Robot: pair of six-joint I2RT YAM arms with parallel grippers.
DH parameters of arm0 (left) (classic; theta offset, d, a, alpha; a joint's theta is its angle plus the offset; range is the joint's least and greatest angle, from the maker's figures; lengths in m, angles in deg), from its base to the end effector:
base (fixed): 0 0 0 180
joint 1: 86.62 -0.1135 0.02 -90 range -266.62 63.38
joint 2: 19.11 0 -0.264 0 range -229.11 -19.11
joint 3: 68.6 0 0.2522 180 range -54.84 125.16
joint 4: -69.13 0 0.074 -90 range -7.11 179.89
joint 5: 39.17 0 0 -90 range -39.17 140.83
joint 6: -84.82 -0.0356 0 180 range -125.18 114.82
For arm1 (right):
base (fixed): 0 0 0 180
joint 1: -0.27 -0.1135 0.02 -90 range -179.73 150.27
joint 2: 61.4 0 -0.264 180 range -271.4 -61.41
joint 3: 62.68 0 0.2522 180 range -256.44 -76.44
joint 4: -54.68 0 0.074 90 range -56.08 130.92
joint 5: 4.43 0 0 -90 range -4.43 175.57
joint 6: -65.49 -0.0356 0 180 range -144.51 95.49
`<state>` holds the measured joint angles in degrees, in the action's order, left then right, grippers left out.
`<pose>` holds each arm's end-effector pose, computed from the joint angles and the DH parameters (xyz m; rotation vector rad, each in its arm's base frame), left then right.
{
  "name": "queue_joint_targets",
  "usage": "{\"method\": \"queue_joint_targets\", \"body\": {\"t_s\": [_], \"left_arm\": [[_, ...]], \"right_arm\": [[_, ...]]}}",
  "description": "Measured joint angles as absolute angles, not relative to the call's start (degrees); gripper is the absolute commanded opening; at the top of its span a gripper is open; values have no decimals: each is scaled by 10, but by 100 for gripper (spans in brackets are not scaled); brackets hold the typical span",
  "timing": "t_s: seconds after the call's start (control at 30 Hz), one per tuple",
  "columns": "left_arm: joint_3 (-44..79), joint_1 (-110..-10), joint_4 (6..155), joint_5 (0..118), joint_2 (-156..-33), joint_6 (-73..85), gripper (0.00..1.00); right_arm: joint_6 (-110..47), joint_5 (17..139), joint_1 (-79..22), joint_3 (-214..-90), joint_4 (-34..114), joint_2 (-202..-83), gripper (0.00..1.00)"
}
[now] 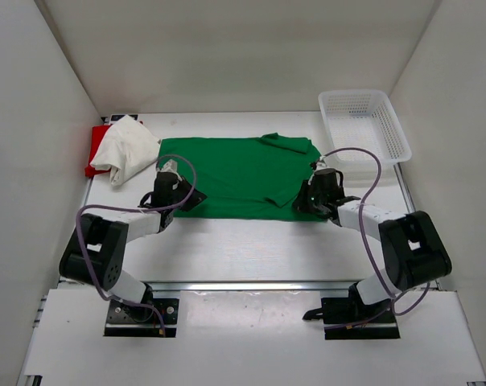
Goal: Fold and stack the t-shirts
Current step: Fold the flattened tshirt in 1/3 of the way
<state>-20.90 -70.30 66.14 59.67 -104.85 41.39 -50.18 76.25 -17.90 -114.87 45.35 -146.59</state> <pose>0.2752 -0.0863 0.1587 -0.5073 2.2287 -0.7702 0.2738 0.0959 0.1657 0.0697 2.3667 0.5692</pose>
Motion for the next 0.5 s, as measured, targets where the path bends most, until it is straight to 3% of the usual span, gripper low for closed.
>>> {"method": "queue_joint_targets", "body": {"t_s": [0.27, 0.5], "left_arm": [[-330, -807, 578, 655, -1063, 450, 6], [-404, -827, 610, 659, -953, 458, 5]], "right_arm": [[-509, 754, -173, -1110, 486, -1486, 0], [-529, 742, -190, -1005, 504, -1380, 0]]}}
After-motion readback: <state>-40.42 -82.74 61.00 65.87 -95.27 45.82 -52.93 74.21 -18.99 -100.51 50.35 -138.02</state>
